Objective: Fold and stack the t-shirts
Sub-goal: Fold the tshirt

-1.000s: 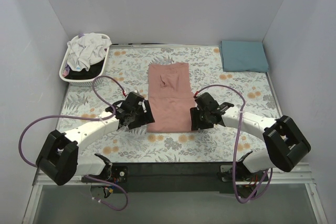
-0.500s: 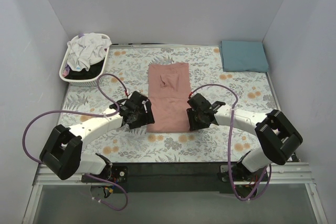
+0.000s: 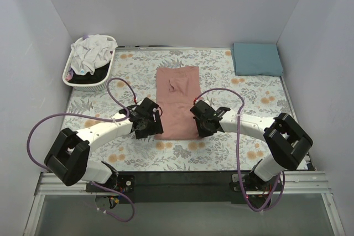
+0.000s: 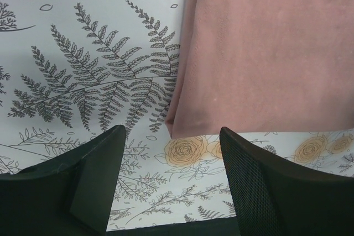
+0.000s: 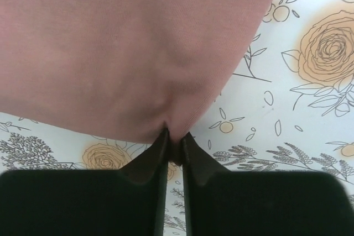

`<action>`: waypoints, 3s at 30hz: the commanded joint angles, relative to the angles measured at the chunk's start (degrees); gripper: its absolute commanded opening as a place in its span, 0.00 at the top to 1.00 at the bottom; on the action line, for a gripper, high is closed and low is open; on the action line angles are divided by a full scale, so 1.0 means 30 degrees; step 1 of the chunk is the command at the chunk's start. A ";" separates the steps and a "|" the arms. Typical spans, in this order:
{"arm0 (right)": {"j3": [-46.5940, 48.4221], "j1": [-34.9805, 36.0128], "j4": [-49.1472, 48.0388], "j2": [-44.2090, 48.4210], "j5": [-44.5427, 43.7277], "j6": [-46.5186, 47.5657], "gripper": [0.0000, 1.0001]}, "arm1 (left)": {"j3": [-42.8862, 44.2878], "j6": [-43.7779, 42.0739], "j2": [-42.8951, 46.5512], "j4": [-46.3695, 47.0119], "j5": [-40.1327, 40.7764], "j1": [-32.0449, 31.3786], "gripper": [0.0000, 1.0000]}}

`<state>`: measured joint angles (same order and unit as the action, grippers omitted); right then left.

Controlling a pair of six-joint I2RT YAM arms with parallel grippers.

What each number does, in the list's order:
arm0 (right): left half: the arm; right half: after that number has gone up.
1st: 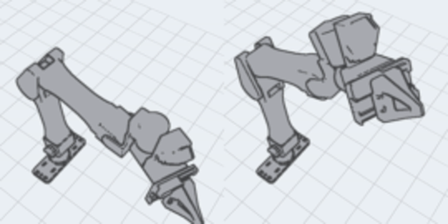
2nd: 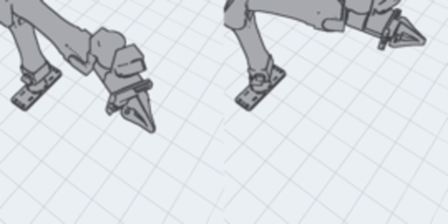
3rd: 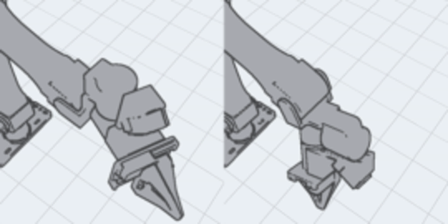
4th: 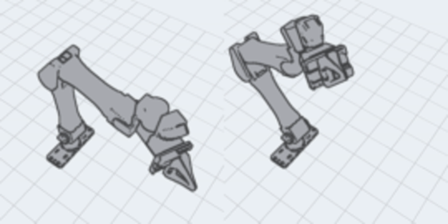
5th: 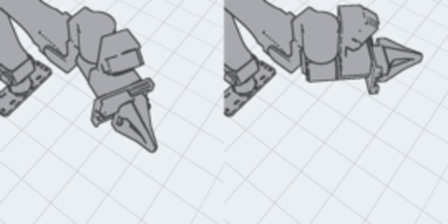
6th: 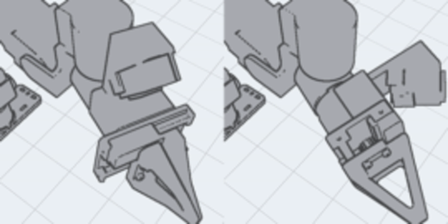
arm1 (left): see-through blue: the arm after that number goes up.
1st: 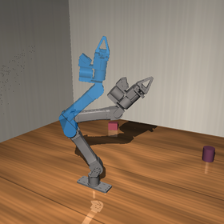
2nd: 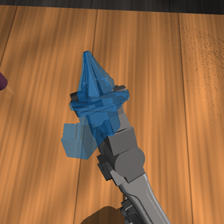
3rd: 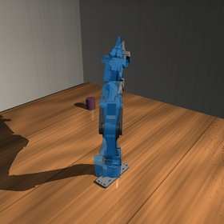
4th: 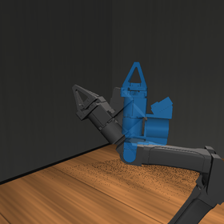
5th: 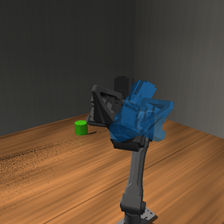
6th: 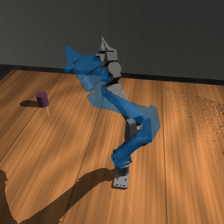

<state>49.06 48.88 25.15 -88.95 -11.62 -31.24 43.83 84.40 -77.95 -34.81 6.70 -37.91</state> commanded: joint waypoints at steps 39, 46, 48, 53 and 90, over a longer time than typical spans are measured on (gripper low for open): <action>-0.0737 0.0873 0.1433 -0.1171 -0.0727 0.0717 0.99 | 0.1911 0.1398 -0.5011 -0.2899 0.1604 -0.1924 0.69; -0.0737 0.0991 0.1432 -0.1289 -0.0757 0.0834 0.99 | 0.2001 0.1222 -0.5890 -0.2783 0.2044 -0.1953 0.93; -0.0825 0.1020 0.1490 -0.1201 -0.0611 0.0835 0.99 | 0.1854 0.1222 -0.5921 -0.2607 0.1928 -0.1982 1.00; -0.0709 0.1692 0.3066 -0.0704 0.1169 0.0894 0.99 | 0.0832 0.1572 -0.4985 -0.3160 0.1284 -0.3151 1.00; 1.1239 -0.1846 1.1627 0.1648 0.5160 0.5488 0.99 | 0.9381 -0.0562 0.0585 -0.7501 -0.0620 -0.1166 1.00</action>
<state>77.36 46.09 58.72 -81.21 1.10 -20.78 68.88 88.75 -75.75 -59.48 5.50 -44.62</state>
